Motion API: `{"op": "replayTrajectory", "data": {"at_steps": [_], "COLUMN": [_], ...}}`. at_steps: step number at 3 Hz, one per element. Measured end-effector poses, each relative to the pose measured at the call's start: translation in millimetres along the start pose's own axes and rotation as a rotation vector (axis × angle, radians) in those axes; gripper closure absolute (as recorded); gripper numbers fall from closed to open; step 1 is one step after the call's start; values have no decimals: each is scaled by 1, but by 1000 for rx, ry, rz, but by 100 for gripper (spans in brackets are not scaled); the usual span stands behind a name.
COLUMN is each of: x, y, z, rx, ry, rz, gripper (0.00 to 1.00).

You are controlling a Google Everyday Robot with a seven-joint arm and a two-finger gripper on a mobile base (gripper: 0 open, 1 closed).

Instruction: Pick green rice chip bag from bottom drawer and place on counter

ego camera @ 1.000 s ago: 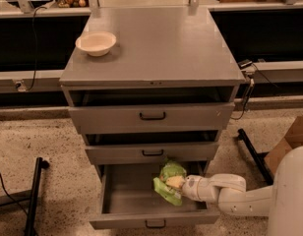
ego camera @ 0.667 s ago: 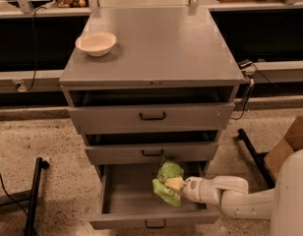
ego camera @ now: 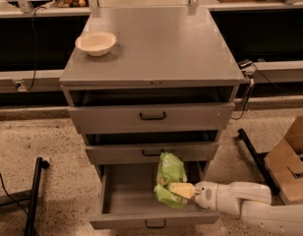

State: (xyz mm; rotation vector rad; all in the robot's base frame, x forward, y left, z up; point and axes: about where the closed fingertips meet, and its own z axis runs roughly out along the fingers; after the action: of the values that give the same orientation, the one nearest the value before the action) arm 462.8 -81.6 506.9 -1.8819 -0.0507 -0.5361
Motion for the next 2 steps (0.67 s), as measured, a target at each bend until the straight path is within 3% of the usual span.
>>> {"op": "replayTrajectory", "data": {"at_steps": [1, 2], "x": [10, 36], "y": [-54, -91], "z": [-29, -50], "rx": [22, 3], "ry": [22, 40], "rz": [-129, -206], "gripper": [100, 100]}}
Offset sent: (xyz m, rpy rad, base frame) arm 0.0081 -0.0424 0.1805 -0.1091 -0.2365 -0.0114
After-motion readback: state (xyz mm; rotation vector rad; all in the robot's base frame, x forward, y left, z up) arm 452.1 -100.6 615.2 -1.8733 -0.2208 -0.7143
